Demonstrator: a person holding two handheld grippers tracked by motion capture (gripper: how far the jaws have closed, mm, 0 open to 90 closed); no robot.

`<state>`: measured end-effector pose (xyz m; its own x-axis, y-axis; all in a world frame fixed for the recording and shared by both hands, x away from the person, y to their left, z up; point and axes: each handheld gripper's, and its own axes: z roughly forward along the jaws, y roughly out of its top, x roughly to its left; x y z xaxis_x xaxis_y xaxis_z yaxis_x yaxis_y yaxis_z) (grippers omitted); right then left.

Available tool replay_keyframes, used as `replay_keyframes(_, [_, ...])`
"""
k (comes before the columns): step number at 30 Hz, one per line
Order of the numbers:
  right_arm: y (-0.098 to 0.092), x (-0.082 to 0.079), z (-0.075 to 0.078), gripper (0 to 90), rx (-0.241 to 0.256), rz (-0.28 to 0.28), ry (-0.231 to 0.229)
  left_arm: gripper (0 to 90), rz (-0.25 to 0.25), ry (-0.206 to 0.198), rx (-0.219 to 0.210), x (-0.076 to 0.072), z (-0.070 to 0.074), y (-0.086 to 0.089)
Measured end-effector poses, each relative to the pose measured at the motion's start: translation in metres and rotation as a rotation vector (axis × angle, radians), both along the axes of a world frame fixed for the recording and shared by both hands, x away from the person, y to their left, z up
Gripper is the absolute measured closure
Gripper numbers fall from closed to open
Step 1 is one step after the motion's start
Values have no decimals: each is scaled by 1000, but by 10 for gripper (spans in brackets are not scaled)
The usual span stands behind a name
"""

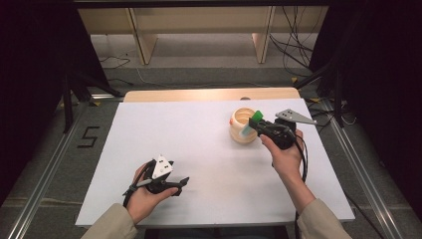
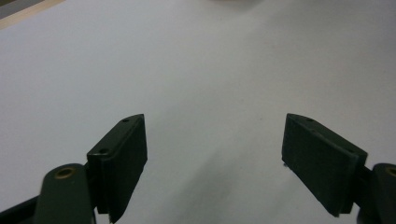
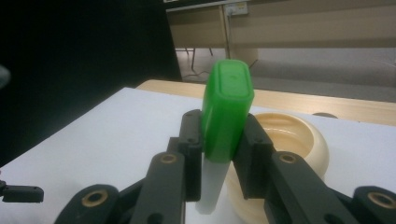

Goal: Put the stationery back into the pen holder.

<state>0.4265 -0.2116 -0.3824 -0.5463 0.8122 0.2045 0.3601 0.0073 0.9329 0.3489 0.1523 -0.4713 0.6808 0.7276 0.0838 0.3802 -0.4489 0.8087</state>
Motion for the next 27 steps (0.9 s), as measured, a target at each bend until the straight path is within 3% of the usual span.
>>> replay_keyframes(27, [-7,15,10,747,-14,-73,-50,223,2,2,-3,0,-1,-1])
